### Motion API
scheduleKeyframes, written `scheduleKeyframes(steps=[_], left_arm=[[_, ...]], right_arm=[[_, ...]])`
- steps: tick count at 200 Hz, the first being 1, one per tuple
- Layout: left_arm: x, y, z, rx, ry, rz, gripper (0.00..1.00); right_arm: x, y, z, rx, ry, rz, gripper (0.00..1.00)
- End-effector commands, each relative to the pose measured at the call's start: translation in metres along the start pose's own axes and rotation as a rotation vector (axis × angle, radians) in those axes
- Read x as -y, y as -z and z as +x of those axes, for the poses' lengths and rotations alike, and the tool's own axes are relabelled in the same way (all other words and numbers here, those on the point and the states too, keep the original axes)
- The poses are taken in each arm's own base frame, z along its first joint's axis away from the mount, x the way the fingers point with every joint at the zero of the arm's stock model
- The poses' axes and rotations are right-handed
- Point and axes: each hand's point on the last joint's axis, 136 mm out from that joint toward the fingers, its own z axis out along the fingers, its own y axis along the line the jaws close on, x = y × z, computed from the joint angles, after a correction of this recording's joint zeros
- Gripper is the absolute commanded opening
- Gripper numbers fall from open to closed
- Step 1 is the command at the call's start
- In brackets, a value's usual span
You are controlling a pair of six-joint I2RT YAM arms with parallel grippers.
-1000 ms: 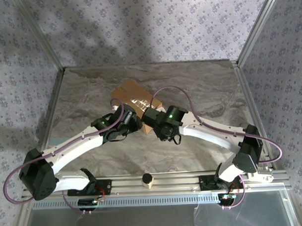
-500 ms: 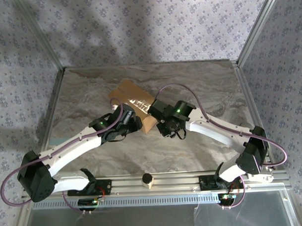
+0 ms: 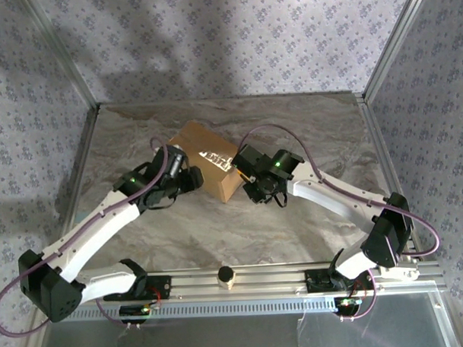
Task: Unpack the express box
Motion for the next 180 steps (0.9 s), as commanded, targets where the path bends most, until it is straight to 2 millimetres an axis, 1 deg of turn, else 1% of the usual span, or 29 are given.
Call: scheduleKeyframes(steps=[1, 5, 17, 46, 60, 63, 64, 85, 107, 120, 143, 147, 180], left_arm=[[0.009, 0.002, -0.032, 0.019, -0.050, 0.022, 0.58], [0.010, -0.001, -0.036, 0.014, -0.051, 0.022, 0.58], [0.020, -0.008, -0.054, 0.014, -0.075, 0.038, 0.58], [0.039, -0.039, -0.092, 0.013, -0.140, 0.026, 0.57], [0.041, -0.059, -0.102, 0.001, -0.152, 0.005, 0.57], [0.039, -0.066, -0.103, -0.010, -0.150, -0.004, 0.57], [0.040, -0.065, -0.104, -0.006, -0.150, -0.001, 0.56], [0.042, -0.092, -0.118, -0.022, -0.151, -0.015, 0.55], [0.041, -0.113, -0.124, -0.035, -0.150, -0.032, 0.55], [0.038, -0.121, -0.123, -0.046, -0.141, -0.046, 0.54], [0.029, -0.130, -0.114, -0.072, -0.113, -0.071, 0.54], [0.031, -0.132, -0.118, -0.052, -0.106, -0.059, 0.54], [0.029, -0.136, -0.110, -0.063, -0.066, -0.048, 0.54]], right_arm=[[0.005, 0.006, -0.010, 0.057, 0.040, 0.011, 0.00], [0.005, 0.006, -0.011, 0.060, 0.045, 0.010, 0.00], [0.005, 0.006, -0.013, 0.066, 0.053, 0.010, 0.00], [0.006, 0.005, -0.014, 0.065, 0.056, 0.012, 0.00], [0.008, 0.004, -0.014, 0.055, 0.053, 0.020, 0.00], [0.008, 0.004, -0.014, 0.053, 0.053, 0.022, 0.00], [0.008, 0.004, -0.014, 0.053, 0.053, 0.022, 0.00], [0.010, 0.006, -0.012, 0.041, 0.051, 0.033, 0.00], [0.013, 0.006, -0.009, 0.032, 0.050, 0.051, 0.00], [0.016, 0.007, -0.006, 0.023, 0.044, 0.062, 0.00], [0.017, 0.011, 0.000, 0.015, 0.034, 0.066, 0.00], [0.017, 0.011, 0.000, 0.016, 0.033, 0.068, 0.00], [0.019, 0.017, 0.004, 0.017, 0.007, 0.080, 0.00]])
